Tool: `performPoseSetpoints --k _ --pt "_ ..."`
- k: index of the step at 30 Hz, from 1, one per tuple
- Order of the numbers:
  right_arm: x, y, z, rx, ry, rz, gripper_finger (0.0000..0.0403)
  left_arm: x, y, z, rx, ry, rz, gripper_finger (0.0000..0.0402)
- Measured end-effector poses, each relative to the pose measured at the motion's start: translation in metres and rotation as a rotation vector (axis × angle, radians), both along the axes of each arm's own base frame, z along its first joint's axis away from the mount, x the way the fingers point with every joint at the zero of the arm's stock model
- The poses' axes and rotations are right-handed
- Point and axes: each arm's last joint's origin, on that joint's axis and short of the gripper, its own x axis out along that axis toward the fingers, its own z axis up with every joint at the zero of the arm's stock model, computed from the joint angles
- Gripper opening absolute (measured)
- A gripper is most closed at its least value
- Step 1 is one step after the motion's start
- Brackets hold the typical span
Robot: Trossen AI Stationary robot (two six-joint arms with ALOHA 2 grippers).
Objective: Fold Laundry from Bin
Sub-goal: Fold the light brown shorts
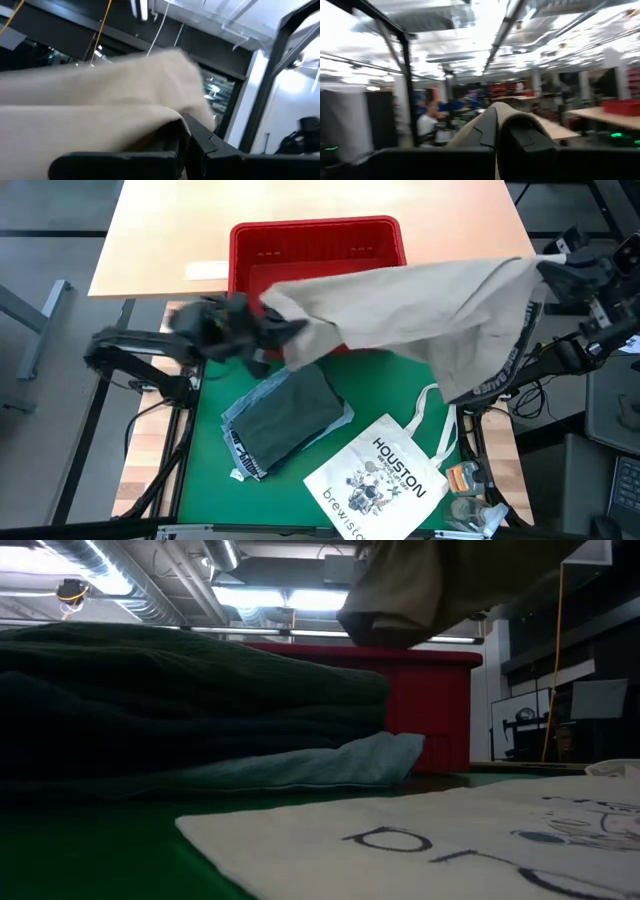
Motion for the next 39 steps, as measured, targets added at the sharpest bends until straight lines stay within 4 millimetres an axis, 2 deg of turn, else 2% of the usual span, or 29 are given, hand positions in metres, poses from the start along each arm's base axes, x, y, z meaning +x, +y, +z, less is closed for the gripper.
performPoseSetpoints --k 4,10,14,18,22,27,31,35,39 --pt "0.002 0.004 0.000 0.045 -0.003 0.153 0.0009 -0.039 -0.004 0.020 -0.008 -0.044 -0.029 0.0001" --pt "0.016 0.015 -0.001 0.069 0.038 0.424 0.0009 -0.082 -0.016 0.032 -0.004 -0.039 -0.116 0.0001" --pt "0.025 0.020 -0.002 0.112 0.077 0.521 0.0009 -0.098 -0.024 0.030 0.007 0.032 -0.179 0.0000" --pt "0.028 0.021 -0.007 0.165 0.141 0.536 0.0009 -0.112 -0.029 0.027 0.017 0.088 -0.214 0.0000" --pt "0.024 0.019 -0.018 0.195 0.253 0.518 0.0009 -0.127 -0.028 0.024 0.042 0.137 -0.174 0.0000" --pt "0.021 0.016 -0.035 0.249 0.427 0.436 0.0009 -0.138 -0.027 0.017 0.049 0.231 -0.149 0.0000" --pt "0.020 0.014 -0.045 0.339 0.532 0.362 0.0009 -0.138 -0.030 0.011 0.012 0.286 -0.177 0.0000" --pt "0.028 0.015 -0.050 0.400 0.586 0.330 0.0009 -0.131 -0.039 0.008 -0.023 0.307 -0.223 0.0000" --pt "0.043 0.021 -0.052 0.415 0.633 0.374 0.0009 -0.125 -0.052 0.005 -0.045 0.329 -0.281 0.0000"
